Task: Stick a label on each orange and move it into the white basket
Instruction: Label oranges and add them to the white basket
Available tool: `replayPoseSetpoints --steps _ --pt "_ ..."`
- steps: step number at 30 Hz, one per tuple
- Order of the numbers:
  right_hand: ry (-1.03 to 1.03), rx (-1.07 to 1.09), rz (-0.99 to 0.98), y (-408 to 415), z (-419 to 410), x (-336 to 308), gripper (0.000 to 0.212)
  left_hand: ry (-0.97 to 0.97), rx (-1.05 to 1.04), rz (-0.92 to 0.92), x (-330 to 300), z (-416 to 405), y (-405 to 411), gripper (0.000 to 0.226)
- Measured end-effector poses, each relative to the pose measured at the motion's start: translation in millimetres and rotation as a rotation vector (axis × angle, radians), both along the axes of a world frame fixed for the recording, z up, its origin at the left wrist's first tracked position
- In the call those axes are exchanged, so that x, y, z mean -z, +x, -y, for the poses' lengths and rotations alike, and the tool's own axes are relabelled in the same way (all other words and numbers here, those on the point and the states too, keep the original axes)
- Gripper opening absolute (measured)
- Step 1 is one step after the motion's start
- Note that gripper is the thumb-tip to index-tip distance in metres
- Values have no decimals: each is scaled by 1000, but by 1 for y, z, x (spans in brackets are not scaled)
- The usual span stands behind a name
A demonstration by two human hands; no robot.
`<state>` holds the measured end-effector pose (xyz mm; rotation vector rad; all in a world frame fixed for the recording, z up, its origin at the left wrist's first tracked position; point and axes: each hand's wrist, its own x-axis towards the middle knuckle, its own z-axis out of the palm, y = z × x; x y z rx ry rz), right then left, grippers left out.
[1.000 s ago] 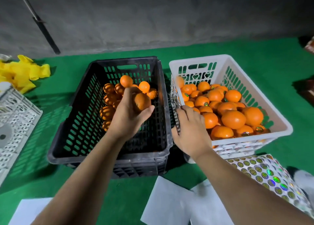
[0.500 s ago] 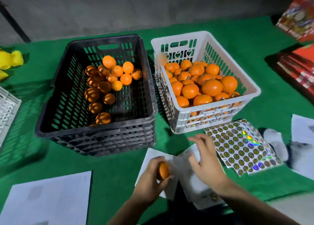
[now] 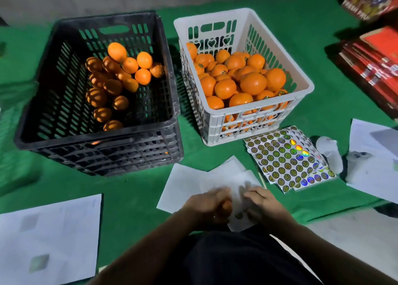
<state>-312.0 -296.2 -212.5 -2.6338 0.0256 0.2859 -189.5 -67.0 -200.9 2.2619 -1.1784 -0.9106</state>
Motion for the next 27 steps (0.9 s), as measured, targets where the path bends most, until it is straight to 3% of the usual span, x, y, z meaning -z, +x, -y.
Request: replayPoseSetpoints --steps 2,4,7,12,21,27 --pt "102 64 -20 2 -2 6 42 108 121 95 -2 7 -1 70" --pt "173 102 -44 2 -2 5 41 162 104 129 -2 3 -1 67" --pt "50 126 9 -2 6 8 57 191 -16 104 0 -17 4 54" --pt "-128 144 -129 -6 11 13 90 216 -137 56 0 -44 10 52" --pt "-183 116 -101 25 7 9 61 253 -292 151 -1 -66 8 58" --pt "-263 36 -113 51 -5 11 47 77 -182 -5 -9 -13 2 59"
